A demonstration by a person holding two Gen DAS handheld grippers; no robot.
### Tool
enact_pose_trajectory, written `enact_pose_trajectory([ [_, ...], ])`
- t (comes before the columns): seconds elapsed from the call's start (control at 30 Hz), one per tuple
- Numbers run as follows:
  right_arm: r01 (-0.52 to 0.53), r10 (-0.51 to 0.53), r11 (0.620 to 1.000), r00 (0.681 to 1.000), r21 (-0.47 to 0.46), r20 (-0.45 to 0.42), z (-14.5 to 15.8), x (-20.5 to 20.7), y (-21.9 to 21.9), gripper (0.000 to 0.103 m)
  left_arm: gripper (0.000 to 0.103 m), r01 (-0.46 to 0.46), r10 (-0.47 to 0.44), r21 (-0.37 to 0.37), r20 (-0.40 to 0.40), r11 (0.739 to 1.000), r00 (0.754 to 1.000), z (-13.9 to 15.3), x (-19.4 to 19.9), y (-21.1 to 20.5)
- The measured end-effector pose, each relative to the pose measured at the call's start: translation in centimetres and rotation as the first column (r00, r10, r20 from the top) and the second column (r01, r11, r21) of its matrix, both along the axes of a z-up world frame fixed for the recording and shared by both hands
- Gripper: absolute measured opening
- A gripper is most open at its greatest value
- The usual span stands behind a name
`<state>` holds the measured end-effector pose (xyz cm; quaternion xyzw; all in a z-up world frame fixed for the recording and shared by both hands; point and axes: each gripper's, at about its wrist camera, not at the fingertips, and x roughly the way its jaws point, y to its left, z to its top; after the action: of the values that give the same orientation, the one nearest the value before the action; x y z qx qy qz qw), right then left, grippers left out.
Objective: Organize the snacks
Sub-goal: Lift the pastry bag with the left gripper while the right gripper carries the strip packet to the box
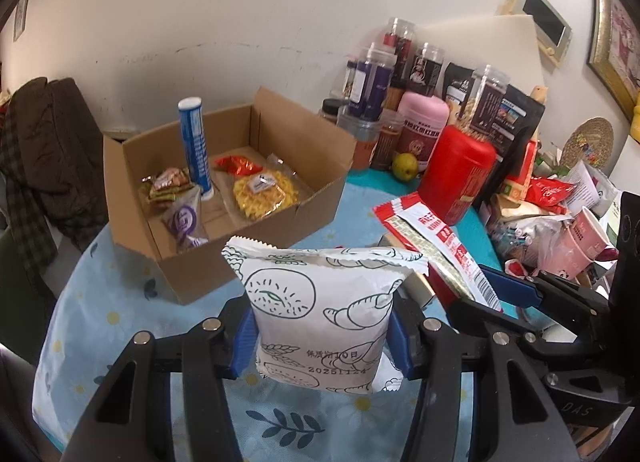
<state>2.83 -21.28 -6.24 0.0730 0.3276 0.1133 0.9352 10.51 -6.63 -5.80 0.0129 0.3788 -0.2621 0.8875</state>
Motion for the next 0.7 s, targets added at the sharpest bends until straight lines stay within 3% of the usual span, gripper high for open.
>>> enact_pose_trajectory([
  [0.37, 0.013, -0.012, 1.0, 0.999, 0.021, -0.044, -1.4, 0.9, 0.1, 0.044, 0.05, -0.028, 0.027, -0.018, -0.036, 0.999, 0.999, -2.1, 1.5, 1.2],
  [0.7, -0.021, 0.021, 1.0, 1.0, 0.002, -0.018, -0.3, 3.0, 1.1, 0.044, 0.049, -0.046, 0.047, -0.028, 0.025, 0.999, 0.999, -0.4, 3.1, 2.3],
])
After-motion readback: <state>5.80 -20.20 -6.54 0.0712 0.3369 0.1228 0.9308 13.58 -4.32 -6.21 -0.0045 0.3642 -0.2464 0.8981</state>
